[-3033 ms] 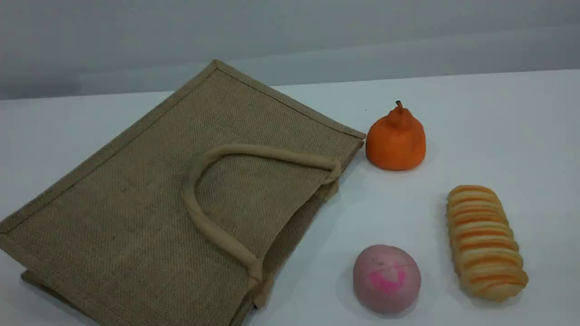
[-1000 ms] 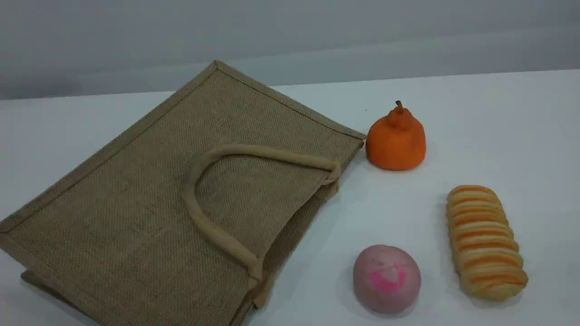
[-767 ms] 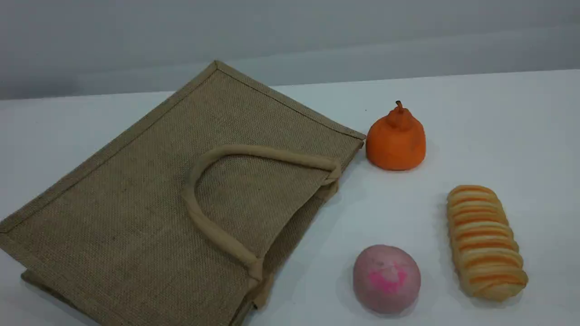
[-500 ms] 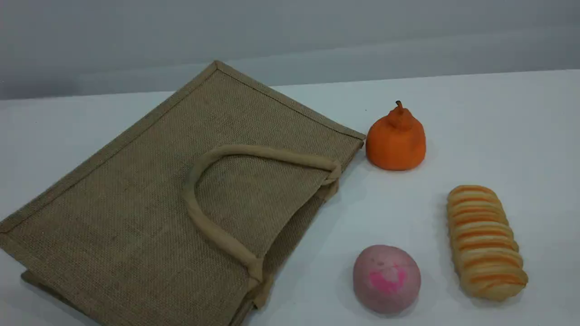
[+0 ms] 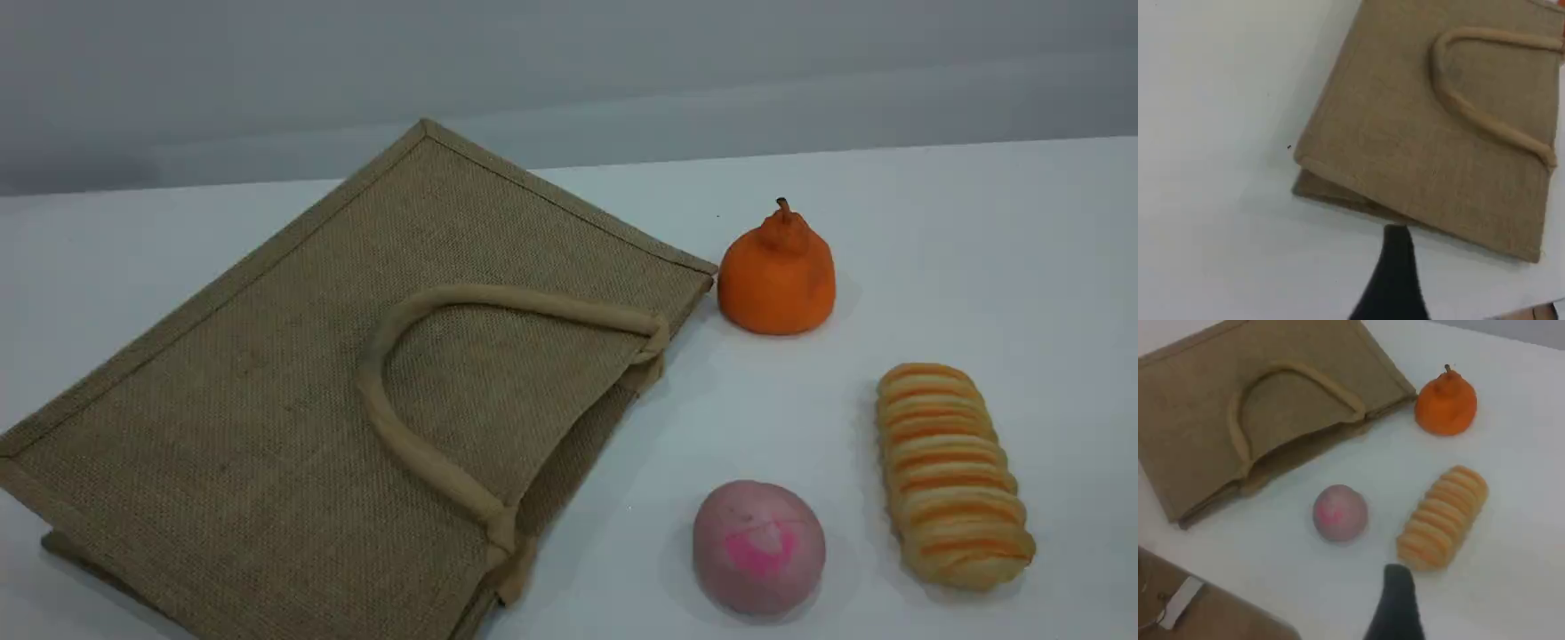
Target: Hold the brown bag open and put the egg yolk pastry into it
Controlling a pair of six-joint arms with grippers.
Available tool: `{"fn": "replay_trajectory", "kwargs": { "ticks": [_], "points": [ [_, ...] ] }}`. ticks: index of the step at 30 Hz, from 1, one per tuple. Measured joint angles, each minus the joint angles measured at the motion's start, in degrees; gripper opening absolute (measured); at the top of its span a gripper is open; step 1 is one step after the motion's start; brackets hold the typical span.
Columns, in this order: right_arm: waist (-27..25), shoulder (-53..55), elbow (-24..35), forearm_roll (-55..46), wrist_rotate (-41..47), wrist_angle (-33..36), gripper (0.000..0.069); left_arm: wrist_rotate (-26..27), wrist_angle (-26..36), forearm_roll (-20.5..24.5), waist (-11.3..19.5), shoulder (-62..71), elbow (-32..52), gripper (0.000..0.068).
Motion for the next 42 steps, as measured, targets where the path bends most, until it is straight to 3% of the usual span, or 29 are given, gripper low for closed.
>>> {"fn": "replay_trajectory", "kwargs": {
  "ticks": [28, 31, 37, 42],
  "points": [
    [0.0, 0.0, 0.0, 0.0, -0.01, 0.0, 0.0512, -0.04, -0.05, -0.06, 0.9, 0.0, -0.09, 0.0556],
    [-2.68, 0.0, 0.0, 0.44, -0.01, 0.0, 0.0512, -0.04, -0.05, -0.06, 3.78, 0.0, -0.09, 0.0556],
    [-14.04, -0.88, 0.0, 0.43, -0.01, 0.0, 0.0512, -0.04, -0.05, -0.06, 10.15, 0.0, -0.09, 0.0556],
    [-18.89, -4.09, 0.0, 0.43, -0.01, 0.24, 0.0512, -0.04, -0.1, -0.13, 11.79, -2.16, -0.09, 0.0556]
  ]
}}
